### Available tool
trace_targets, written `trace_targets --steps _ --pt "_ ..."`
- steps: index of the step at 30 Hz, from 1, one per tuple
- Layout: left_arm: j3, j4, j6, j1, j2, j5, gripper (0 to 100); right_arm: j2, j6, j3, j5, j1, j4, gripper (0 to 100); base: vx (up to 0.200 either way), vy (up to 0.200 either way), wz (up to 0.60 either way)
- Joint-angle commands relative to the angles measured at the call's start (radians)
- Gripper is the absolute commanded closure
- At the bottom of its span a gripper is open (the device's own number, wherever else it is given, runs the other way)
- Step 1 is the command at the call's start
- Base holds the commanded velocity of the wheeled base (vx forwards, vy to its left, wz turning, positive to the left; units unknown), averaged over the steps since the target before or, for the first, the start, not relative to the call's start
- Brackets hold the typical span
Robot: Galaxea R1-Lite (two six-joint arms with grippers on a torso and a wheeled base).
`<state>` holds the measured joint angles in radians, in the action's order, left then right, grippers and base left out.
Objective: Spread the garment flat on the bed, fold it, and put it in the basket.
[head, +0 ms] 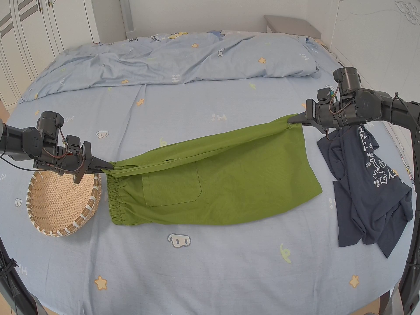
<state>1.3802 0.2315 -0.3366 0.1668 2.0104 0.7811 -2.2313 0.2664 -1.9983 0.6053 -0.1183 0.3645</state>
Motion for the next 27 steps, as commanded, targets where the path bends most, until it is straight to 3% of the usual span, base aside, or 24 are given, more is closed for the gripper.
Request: trace_targets --steps 1,2,3,15,16,27 --pt "0.003 0.000 0.001 0.000 0.004 0.001 100 -0.030 -0.001 -0.002 -0.001 -0.001 -0.001 100 0.000 0.000 0.00" --pt "0.003 0.000 0.001 0.000 0.004 0.001 100 -0.030 -0.001 -0.002 -0.001 -0.001 -0.001 100 0.000 0.000 0.00" --pt "0.005 0.000 0.002 -0.001 0.014 0.001 100 -0.041 -0.001 -0.002 -0.001 -0.001 0.001 0 0.000 0.000 0.00" --pt "0.016 -0.001 0.001 -0.026 0.022 0.003 100 -0.059 -0.009 -0.002 -0.001 -0.006 0.010 0 0.000 0.000 0.00" --pt "0.016 -0.001 0.004 -0.030 0.022 0.003 0 -0.057 -0.009 0.003 -0.001 -0.006 0.007 0 0.000 0.000 0.00" --pt "0.030 -0.027 -0.028 -0.036 0.034 0.001 0 -0.053 -0.010 0.023 -0.001 -0.007 -0.001 0 0.000 0.000 0.00"
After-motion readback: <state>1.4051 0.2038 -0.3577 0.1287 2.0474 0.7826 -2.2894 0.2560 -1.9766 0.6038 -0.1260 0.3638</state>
